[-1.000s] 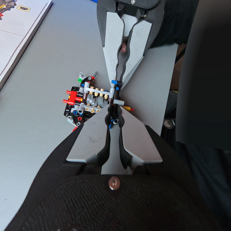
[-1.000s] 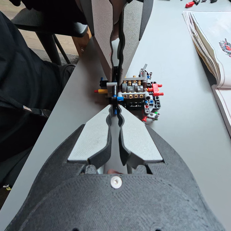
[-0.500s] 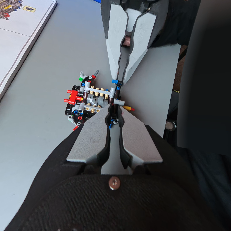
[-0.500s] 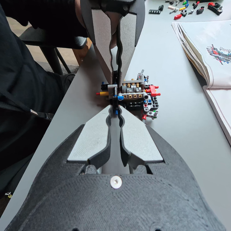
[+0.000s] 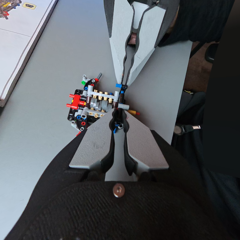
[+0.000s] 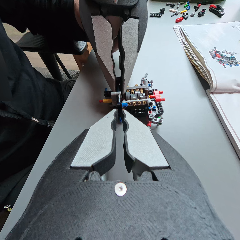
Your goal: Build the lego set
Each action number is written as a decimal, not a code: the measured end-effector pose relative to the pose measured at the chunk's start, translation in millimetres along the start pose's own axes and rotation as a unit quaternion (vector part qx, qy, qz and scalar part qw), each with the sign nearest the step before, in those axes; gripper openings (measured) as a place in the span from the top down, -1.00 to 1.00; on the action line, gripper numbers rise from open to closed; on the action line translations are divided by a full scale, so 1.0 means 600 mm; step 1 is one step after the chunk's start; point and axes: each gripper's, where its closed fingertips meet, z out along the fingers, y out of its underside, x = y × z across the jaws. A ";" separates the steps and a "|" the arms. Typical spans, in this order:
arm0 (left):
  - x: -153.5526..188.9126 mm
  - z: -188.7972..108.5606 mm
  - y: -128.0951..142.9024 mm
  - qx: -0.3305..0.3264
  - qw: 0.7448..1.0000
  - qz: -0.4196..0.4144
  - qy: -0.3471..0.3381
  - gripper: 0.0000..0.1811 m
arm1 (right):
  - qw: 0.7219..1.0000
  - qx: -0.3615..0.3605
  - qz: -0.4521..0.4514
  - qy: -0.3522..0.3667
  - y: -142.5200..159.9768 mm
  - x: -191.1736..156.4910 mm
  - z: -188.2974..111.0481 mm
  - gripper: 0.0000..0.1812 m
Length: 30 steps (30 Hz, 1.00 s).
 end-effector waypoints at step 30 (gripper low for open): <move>-0.006 0.004 -0.005 0.012 1.000 -0.013 0.017 0.94 | 0.999 -0.045 -0.013 0.006 0.021 0.002 0.017 1.00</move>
